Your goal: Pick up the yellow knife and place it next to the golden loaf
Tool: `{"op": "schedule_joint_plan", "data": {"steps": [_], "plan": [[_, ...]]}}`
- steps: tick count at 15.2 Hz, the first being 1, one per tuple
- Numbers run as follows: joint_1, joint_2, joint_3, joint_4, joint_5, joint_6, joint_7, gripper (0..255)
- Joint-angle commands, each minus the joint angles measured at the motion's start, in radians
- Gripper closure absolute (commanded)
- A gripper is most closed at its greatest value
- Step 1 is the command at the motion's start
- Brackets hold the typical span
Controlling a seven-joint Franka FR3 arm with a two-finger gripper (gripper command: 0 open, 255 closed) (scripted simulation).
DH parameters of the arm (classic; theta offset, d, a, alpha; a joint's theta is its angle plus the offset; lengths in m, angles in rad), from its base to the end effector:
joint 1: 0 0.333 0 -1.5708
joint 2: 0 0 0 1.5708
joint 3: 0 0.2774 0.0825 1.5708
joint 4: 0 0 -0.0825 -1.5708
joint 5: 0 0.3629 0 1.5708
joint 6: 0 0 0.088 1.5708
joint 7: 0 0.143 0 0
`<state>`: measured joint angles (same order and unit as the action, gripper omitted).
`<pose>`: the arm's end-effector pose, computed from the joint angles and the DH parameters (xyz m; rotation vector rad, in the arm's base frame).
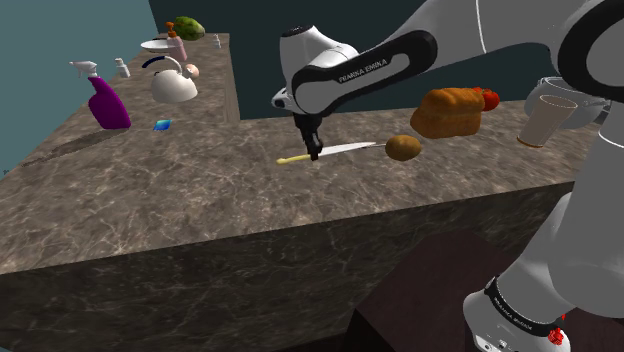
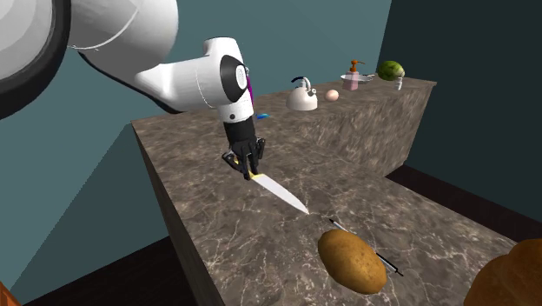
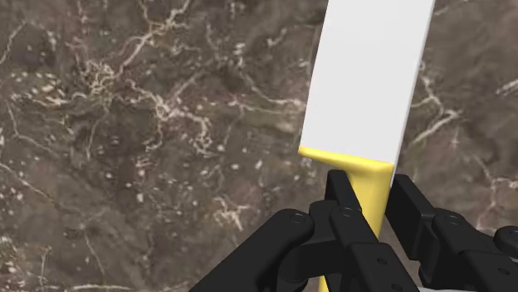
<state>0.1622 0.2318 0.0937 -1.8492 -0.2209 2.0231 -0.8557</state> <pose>0.5680 0.1267 0.3330 2.4554 1.7018 -0.1569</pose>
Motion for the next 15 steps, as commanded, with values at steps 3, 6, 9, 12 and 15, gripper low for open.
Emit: {"op": "schedule_joint_plan", "data": {"steps": [3,6,9,12,15], "plan": [[0.000,-0.018,0.002,0.029,0.006,-0.047,-0.010,255],[0.001,-0.030,0.002,0.055,0.010,-0.083,-0.017,255],[0.001,-0.040,0.003,0.082,0.014,-0.120,-0.025,255],[0.001,-0.048,0.004,0.112,0.017,-0.157,-0.031,255],[0.002,-0.054,0.005,0.144,0.020,-0.195,-0.038,255]]}}
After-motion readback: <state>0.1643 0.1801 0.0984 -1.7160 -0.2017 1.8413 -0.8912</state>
